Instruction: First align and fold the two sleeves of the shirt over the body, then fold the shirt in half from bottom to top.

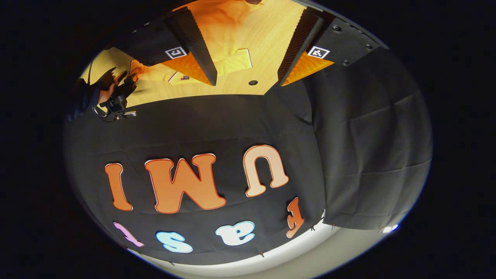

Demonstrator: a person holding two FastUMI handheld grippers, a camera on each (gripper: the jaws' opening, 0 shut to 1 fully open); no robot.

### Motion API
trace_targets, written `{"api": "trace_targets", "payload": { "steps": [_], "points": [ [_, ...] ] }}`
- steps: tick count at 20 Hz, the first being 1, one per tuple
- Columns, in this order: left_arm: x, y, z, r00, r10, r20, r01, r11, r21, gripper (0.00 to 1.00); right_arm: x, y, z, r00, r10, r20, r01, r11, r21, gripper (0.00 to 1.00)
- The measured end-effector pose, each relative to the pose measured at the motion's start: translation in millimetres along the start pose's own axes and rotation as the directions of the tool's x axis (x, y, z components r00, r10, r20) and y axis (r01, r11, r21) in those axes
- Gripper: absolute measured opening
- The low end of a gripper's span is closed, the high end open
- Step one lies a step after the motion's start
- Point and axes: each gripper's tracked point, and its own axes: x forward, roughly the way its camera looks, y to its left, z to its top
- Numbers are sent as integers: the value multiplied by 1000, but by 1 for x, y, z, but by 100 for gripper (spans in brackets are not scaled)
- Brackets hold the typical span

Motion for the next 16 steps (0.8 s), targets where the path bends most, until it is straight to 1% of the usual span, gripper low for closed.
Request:
{"api": "trace_targets", "payload": {
  "steps": [2,3,4,5,6,7,8,9,13,16],
  "points": [
    [2,-4,-4,1000,-4,-13,4,1000,-3,97,0,5,6,999,20,36,-19,1000,-25,36],
    [1,-5,-3,1000,-2,-13,2,1000,-1,97,0,9,8,998,50,47,-48,998,-40,11],
    [2,-5,-2,1000,-1,-11,1,1000,0,96,-3,20,9,992,123,33,-123,992,9,15],
    [2,-4,-2,1000,1,-10,-1,1000,3,97,-6,26,6,987,157,18,-158,987,39,7],
    [2,-6,-5,1000,1,-16,-1,1000,5,96,-8,29,12,983,179,43,-180,983,38,8],
    [3,-6,-6,1000,4,-24,-4,1000,6,97,-14,31,21,978,191,84,-194,981,29,8],
    [3,-6,-8,1000,7,-29,-6,1000,7,98,-20,38,27,971,216,103,-218,976,15,7],
    [3,-6,-9,999,9,-34,-9,1000,8,96,-30,47,29,964,242,113,-244,970,6,7],
    [7,-6,-11,999,13,-42,-13,1000,18,97,-50,79,41,937,317,145,-313,949,-45,7],
    [11,-5,-10,999,8,-41,-7,1000,25,97,-66,111,41,905,403,137,-397,915,-72,7]
  ]
}}
